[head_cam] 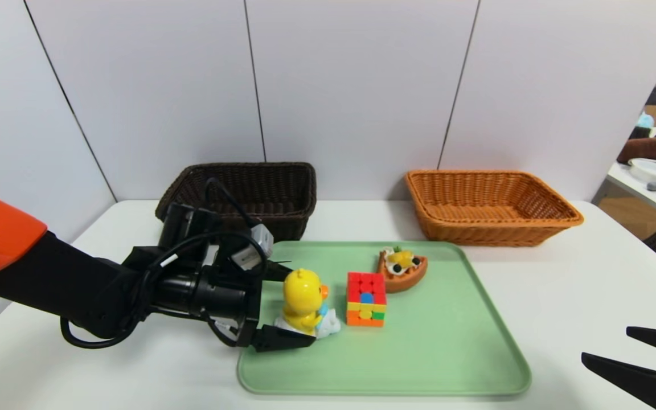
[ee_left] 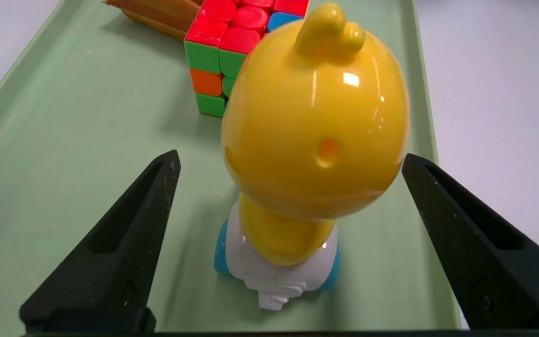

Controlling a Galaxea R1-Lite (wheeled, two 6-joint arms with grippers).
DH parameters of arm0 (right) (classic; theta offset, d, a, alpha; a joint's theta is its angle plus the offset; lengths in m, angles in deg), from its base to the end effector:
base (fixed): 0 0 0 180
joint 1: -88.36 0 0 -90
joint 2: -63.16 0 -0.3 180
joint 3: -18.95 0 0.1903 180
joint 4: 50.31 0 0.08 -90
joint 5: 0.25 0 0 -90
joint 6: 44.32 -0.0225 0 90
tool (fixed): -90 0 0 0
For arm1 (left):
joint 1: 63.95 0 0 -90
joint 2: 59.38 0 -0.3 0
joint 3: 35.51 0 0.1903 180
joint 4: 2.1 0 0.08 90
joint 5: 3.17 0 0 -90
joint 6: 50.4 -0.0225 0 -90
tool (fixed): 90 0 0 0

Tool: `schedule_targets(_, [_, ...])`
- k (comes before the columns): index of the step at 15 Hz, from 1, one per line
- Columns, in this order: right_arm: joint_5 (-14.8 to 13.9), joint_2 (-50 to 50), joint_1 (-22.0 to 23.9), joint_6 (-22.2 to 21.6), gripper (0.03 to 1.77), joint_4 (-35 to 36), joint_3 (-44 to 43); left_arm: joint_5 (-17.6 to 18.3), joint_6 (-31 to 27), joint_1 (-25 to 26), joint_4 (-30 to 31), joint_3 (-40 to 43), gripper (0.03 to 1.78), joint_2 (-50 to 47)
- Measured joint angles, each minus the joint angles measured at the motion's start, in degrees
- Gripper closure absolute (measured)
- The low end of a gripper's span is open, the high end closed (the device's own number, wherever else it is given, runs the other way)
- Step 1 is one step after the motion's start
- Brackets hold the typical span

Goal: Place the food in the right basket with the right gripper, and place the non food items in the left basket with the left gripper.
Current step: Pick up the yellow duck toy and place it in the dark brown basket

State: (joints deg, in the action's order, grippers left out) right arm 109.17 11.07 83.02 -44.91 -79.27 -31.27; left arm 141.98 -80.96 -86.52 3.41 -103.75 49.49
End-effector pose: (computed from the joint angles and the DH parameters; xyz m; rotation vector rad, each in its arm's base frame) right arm 0.0917 0.0161 0.1786 0.0763 0.5403 0.4189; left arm 0.2860 -0.1389 0.1065 0.2502 0.2671 -1.4341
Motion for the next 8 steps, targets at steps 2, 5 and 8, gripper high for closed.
schedule_targets(2, [0.01, 0.27, -0.02, -0.04, 0.10, 0.09, 0.55, 0.00, 0.06, -0.90, 1.94, -0.13, 0.12, 1.10])
schedule_targets(5, [0.04, 0.55, -0.04, -0.02, 0.10, 0.11, 0.94, 0.00, 0.13, -2.34, 3.97, -0.40, 0.12, 2.82])
schedule_targets(8, [0.04, 0.85, 0.00, -0.13, 0.10, 0.01, 1.19, 0.00, 0.33, -3.38, 6.95, -0.38, 0.12, 4.77])
